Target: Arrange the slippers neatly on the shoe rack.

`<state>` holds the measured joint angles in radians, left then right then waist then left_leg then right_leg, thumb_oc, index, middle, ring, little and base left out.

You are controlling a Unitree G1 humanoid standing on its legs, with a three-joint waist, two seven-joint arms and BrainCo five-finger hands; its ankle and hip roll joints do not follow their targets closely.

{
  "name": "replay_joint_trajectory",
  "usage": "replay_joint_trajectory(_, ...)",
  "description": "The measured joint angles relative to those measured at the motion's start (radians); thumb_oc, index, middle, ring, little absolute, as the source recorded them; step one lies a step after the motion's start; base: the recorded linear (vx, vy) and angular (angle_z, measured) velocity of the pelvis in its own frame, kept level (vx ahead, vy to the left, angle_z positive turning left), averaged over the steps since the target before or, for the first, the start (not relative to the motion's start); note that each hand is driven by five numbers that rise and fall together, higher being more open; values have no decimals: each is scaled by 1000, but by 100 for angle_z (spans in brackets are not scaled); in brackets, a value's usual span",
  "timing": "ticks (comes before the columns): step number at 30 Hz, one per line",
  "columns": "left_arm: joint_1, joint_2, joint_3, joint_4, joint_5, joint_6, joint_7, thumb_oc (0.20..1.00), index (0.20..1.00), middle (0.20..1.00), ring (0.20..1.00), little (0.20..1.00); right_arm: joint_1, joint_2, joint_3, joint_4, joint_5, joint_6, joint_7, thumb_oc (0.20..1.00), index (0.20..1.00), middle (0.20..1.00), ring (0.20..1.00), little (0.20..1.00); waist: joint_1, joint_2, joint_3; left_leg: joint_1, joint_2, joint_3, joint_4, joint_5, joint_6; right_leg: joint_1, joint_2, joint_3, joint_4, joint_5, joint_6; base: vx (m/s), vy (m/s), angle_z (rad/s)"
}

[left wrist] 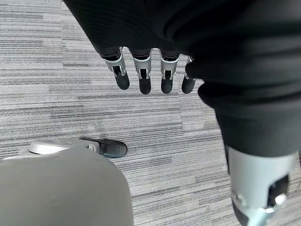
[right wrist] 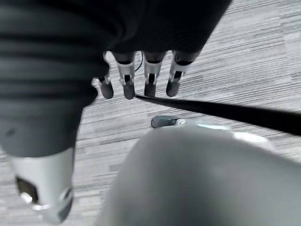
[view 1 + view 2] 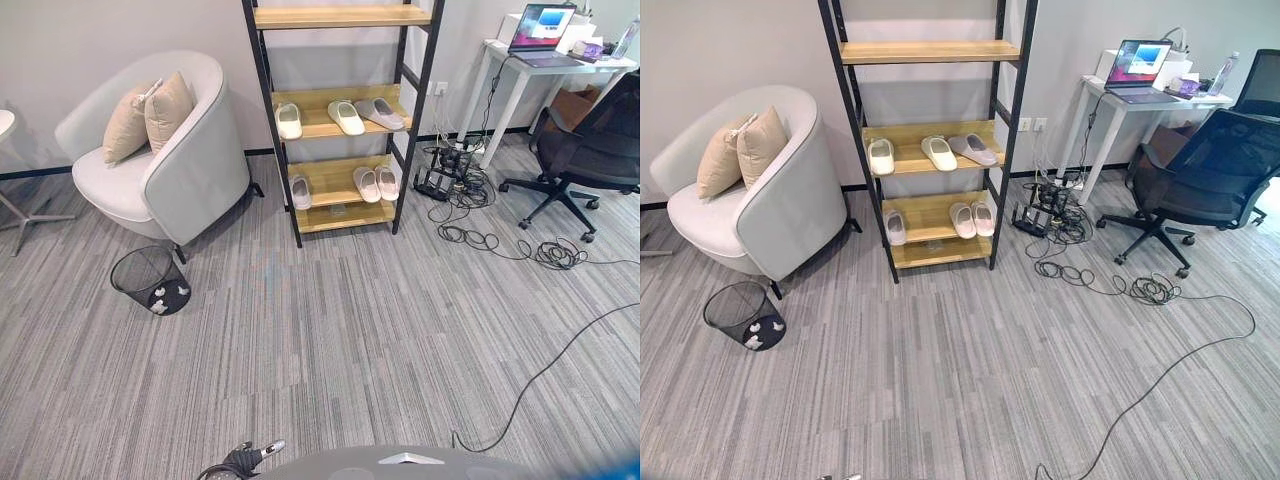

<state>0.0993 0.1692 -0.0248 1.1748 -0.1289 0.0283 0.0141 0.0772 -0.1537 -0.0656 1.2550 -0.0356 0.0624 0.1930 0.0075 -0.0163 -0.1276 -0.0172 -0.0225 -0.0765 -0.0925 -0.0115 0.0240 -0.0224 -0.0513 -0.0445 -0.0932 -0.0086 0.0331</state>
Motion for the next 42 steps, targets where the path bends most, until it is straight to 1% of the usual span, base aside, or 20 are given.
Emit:
replay_joint_trajectory(15, -48, -26, -161, 13, 82, -9, 7, 1000, 1000, 1000, 1000, 1000, 24, -14, -49, -39, 15, -5, -77, 1000, 1000, 1000, 1000, 1000, -72, 32, -10, 16, 63, 51, 8, -21, -47, -20, 62, 51, 28, -23, -47, 42, -166, -10)
replay_joint_trajectory(17, -91, -10, -127, -15, 76, -5, 7, 1000, 1000, 1000, 1000, 1000, 23, -12, -88, -22, 21, 0, -86, 1000, 1000, 1000, 1000, 1000, -55, -52, 49, -271, 72, 99, 527, -54, -162, -163, 82, 27, 279, -141, -147, 100, -372, -8)
replay_joint_trajectory(19, -156, -22, -129, -66, 83, -16, 15, 1000, 1000, 1000, 1000, 1000, 15, -19, -78, 5, 21, 12, -94, 1000, 1000, 1000, 1000, 1000, -34, -49, 110, -544, 82, 68, 939, 110, -136, -153, 93, -24, 289, -155, -178, 236, -125, 73)
replay_joint_trajectory(20, -157, -25, -160, -131, 107, -28, 35, 1000, 1000, 1000, 1000, 1000, -10, -28, -70, 5, 22, 12, -100, 1000, 1000, 1000, 1000, 1000, -32, -36, 135, -635, 57, 92, 1030, 68, -85, -149, 104, -38, 288, -156, -167, 429, -28, -44)
replay_joint_trajectory(21, -34, -108, -3, -272, 71, -89, 39, 1000, 1000, 1000, 1000, 1000, -89, -33, -64, -31, 36, 5, -112, 1000, 1000, 1000, 1000, 1000, 39, 33, 159, -582, -47, 83, 403, 21, -64, -92, 53, -58, 280, -215, -87, 631, 49, -10)
replay_joint_trajectory(22, -36, -101, -2, -195, 70, -93, 54, 1000, 1000, 1000, 1000, 1000, -83, -18, -42, -44, 54, -2, -118, 1000, 1000, 1000, 1000, 1000, 25, 75, 158, -538, -59, 67, 205, 25, -51, 13, 123, -98, 185, -203, -99, 808, 116, -26)
replay_joint_trajectory(23, -45, -68, 29, -141, 49, -112, 65, 1000, 1000, 1000, 1000, 1000, -95, -1, 18, -33, 56, -5, -120, 1000, 1000, 1000, 1000, 1000, 52, 49, 150, -520, -65, 60, 92, 26, -47, 73, 168, -85, 111, -199, -93, 773, 147, 2)
replay_joint_trajectory(25, -9, 29, 37, -9, 42, -73, 106, 1000, 1000, 1000, 1000, 1000, -129, 56, 55, 23, 51, -15, -124, 1000, 1000, 1000, 1000, 1000, 114, -103, 131, -456, -147, 95, 163, -27, 42, 168, 108, 15, 57, -251, 21, 638, 152, -102)
replay_joint_trajectory(27, 77, 45, 27, -24, 40, -53, 150, 1000, 1000, 1000, 1000, 1000, 1, 64, 7, 2, 51, -32, -156, 1000, 1000, 1000, 1000, 1000, 95, -97, 41, -214, -180, 94, 192, 17, 255, 176, 175, 2, 406, -267, 37, 536, 212, -18)
replay_joint_trajectory(28, 72, 44, 24, -23, 41, -52, 146, 1000, 1000, 1000, 1000, 1000, 17, 76, 46, -3, 51, -34, -155, 1000, 1000, 1000, 1000, 1000, 81, -110, 4, -150, -190, 83, 183, -7, 230, 140, 90, 2, 494, -305, 20, 568, 299, 0)
replay_joint_trajectory(30, -58, 17, -14, -136, 42, -40, 146, 1000, 1000, 1000, 1000, 1000, 11, 64, 45, -132, 49, -28, -159, 1000, 1000, 1000, 1000, 1000, 68, -104, -4, -85, -187, 63, 213, -99, 214, -80, -7, -9, 898, -107, 197, 554, 318, 5)
replay_joint_trajectory(31, -78, -9, -15, -220, 42, -37, 142, 1000, 1000, 1000, 1000, 1000, -9, 81, 14, -161, 49, -34, -162, 1000, 1000, 1000, 1000, 1000, 62, -83, 24, -184, -208, 100, 486, -201, 216, -145, -15, -48, 1035, 185, 160, 438, 218, 52)
replay_joint_trajectory(32, -94, -41, -46, -309, 41, -52, 144, 1000, 1000, 1000, 1000, 1000, -11, 50, -5, -159, 49, -37, -159, 1000, 1000, 1000, 1000, 1000, 73, -28, 26, -217, -203, 115, 358, -194, 251, -214, -39, -115, 1194, 328, 127, 526, 130, 62)
replay_joint_trajectory(33, -110, -59, -30, -204, 40, -31, 146, 1000, 1000, 1000, 1000, 1000, -12, 43, -22, -176, 62, -53, -170, 1000, 1000, 1000, 1000, 1000, 65, 45, 11, -85, -171, 51, 241, -157, 206, -460, -121, -158, 1189, -97, -57, 690, -54, 52)
replay_joint_trajectory(34, -97, -55, -26, -189, 40, -32, 148, 1000, 1000, 1000, 1000, 1000, -15, 31, -22, -200, 59, -61, -172, 1000, 1000, 1000, 1000, 1000, 52, 52, 29, -16, -151, 16, 178, -134, 133, -526, -111, -161, 1081, -141, -75, 679, -81, 35)
replay_joint_trajectory(35, -92, -57, 30, -152, 39, -32, 159, 1000, 1000, 1000, 1000, 1000, -33, 13, 11, -203, 46, -52, -173, 1000, 1000, 1000, 1000, 1000, 27, 62, 47, 11, -115, -84, 188, -137, 79, -556, 6, -88, 803, -204, -54, 533, -98, 103)
replay_joint_trajectory(36, -100, -40, 104, -84, 37, -26, 183, 1000, 1000, 1000, 1000, 1000, -22, 23, 48, -211, 31, -56, -181, 1000, 1000, 1000, 1000, 1000, -21, 33, 66, 57, -105, -185, 208, -119, 43, -505, 142, 79, 325, -182, -29, 287, -61, 131)
replay_joint_trajectory(37, -85, -29, 105, -63, 30, -22, 193, 1000, 1000, 1000, 1000, 1000, -5, 17, 36, -165, 28, -47, -183, 1000, 1000, 1000, 1000, 1000, -16, -15, 83, 128, -134, -198, 223, -115, 35, -479, 166, 112, 165, -111, -66, 251, -76, 151)
replay_joint_trajectory(39, 26, -75, 99, -65, -3, -39, 222, 1000, 1000, 1000, 1000, 1000, 104, -5, 37, -40, 13, -22, -202, 1000, 1000, 1000, 1000, 1000, 13, -39, 39, 261, -198, -242, 394, -186, 12, -371, 121, 83, 248, 142, -174, 216, -150, 182)
replay_joint_trajectory(42, 17, -77, 91, -129, -17, -86, 273, 1000, 1000, 1000, 1000, 1000, -4, -20, 43, -63, 12, -42, -242, 1000, 1000, 1000, 1000, 1000, 62, -57, 58, -50, -142, -205, 575, -270, -38, -226, 66, -7, 158, 87, -168, 81, -87, 110)
